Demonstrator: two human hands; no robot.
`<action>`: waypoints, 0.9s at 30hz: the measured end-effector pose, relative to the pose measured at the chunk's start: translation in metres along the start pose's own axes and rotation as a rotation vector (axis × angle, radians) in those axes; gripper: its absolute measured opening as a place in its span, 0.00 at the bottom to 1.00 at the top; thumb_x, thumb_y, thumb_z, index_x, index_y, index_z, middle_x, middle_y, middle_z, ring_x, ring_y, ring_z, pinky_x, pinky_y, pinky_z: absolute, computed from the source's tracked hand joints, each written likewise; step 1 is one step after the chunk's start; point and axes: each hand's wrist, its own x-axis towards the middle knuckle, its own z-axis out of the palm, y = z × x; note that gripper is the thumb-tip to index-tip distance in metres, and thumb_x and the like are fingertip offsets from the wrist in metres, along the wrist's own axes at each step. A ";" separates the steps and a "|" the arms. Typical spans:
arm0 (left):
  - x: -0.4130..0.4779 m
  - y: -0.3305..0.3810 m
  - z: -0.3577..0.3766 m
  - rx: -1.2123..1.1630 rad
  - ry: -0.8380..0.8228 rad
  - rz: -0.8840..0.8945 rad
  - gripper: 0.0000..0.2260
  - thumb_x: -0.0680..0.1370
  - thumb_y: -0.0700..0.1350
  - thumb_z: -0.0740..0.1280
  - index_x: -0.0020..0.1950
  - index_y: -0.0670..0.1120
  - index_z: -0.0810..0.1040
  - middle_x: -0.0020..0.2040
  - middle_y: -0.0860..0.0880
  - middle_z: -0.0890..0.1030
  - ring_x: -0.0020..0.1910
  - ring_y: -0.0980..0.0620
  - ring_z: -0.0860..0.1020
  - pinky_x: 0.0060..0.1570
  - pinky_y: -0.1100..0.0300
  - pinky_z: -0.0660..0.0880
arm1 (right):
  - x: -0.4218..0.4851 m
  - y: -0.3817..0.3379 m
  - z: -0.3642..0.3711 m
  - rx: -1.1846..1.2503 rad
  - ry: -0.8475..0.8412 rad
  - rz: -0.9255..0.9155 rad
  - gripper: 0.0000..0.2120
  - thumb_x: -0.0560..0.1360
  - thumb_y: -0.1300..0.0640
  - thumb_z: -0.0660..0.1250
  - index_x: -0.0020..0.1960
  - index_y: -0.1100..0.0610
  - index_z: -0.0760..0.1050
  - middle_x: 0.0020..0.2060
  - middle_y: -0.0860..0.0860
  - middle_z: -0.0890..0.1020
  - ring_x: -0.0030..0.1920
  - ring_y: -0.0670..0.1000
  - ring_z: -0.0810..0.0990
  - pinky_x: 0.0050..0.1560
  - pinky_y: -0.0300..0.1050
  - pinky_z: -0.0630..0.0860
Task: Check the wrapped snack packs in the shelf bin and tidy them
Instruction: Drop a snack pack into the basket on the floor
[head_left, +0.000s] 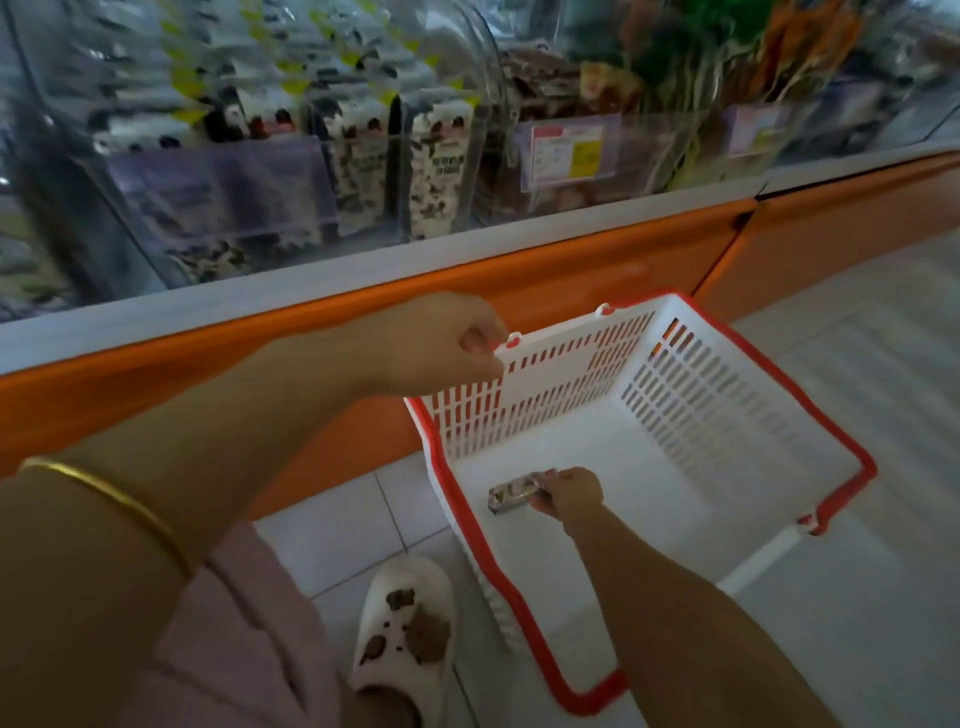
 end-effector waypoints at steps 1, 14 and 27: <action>-0.001 -0.003 0.000 0.000 0.002 -0.003 0.15 0.77 0.48 0.65 0.63 0.48 0.73 0.59 0.51 0.77 0.52 0.56 0.77 0.46 0.67 0.75 | 0.004 0.004 0.001 -0.072 -0.009 -0.003 0.07 0.77 0.64 0.61 0.52 0.53 0.72 0.55 0.62 0.79 0.36 0.47 0.79 0.46 0.44 0.81; -0.027 0.014 -0.035 -0.027 0.082 0.032 0.16 0.77 0.48 0.65 0.65 0.49 0.72 0.56 0.54 0.74 0.52 0.58 0.73 0.47 0.68 0.71 | -0.074 -0.119 -0.013 -0.118 -0.133 -0.246 0.13 0.77 0.68 0.60 0.61 0.68 0.72 0.58 0.64 0.78 0.58 0.60 0.79 0.49 0.44 0.79; -0.173 -0.050 -0.153 0.083 0.828 -0.149 0.09 0.78 0.40 0.63 0.56 0.47 0.79 0.50 0.49 0.80 0.46 0.52 0.77 0.41 0.61 0.73 | -0.329 -0.282 0.143 -0.387 -0.405 -1.345 0.06 0.78 0.62 0.63 0.48 0.61 0.78 0.39 0.53 0.81 0.34 0.47 0.79 0.33 0.39 0.78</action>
